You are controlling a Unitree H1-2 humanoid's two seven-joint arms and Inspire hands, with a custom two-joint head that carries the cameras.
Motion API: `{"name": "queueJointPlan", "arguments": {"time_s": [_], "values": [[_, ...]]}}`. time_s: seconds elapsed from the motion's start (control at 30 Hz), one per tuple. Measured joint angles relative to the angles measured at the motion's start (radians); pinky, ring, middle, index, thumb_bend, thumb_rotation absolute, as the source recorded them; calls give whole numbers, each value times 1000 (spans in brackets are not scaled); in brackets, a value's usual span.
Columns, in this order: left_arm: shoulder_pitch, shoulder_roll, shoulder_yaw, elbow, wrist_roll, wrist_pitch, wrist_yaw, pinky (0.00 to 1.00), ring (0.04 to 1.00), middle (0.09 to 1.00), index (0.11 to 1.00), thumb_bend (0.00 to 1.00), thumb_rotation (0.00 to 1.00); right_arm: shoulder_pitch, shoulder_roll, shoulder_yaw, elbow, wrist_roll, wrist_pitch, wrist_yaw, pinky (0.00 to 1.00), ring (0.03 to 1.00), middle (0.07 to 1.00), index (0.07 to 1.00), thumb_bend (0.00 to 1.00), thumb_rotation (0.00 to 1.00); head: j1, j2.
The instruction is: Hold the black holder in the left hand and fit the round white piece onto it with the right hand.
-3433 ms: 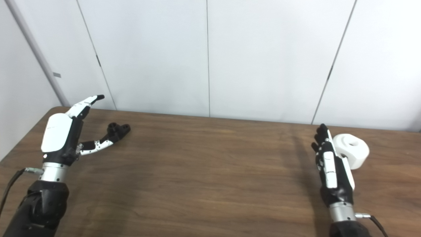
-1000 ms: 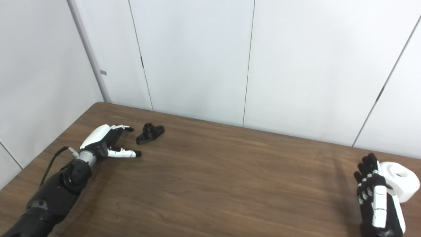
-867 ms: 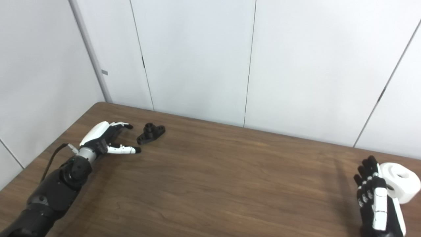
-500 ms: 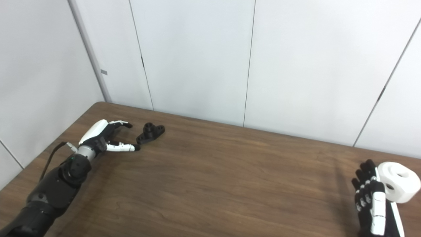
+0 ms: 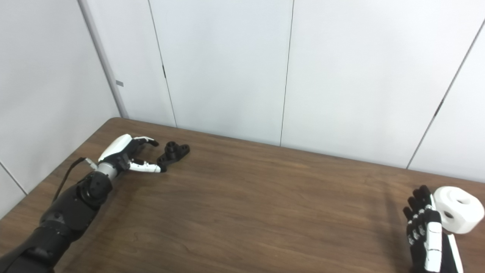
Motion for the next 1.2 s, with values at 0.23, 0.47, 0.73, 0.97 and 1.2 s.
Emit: {"name": "queueJointPlan", "arguments": {"time_s": [0.23, 0.47, 0.73, 0.97, 1.2], "values": [[0, 3, -28, 1, 32, -2, 4, 995, 964, 896, 785, 1000, 312, 0, 1, -1, -1, -2, 1, -6, 1000, 1000, 1000, 1000, 361, 1000, 0, 2], [0, 15, -47, 2, 58, -9, 9, 988, 962, 897, 787, 1000, 279, -2, 1, 0, 2, -1, 1, -12, 1000, 1000, 1000, 1000, 377, 1000, -5, -3], [-2, 15, -48, 15, 59, -22, 15, 980, 958, 894, 782, 1000, 282, -2, 1, 0, 1, -1, 0, -14, 1000, 1000, 1000, 1000, 380, 1000, -8, -6], [-12, 15, -49, 29, 59, -23, 15, 982, 961, 897, 782, 995, 285, -1, 4, 1, -3, -2, 1, -15, 1000, 1000, 1000, 1000, 379, 1000, -14, -5], [-25, 13, -49, 54, 56, -36, 13, 973, 964, 895, 781, 1000, 302, 2, 12, 4, -8, -4, 1, -16, 1000, 1000, 1000, 1000, 381, 1000, -28, -3]]}}
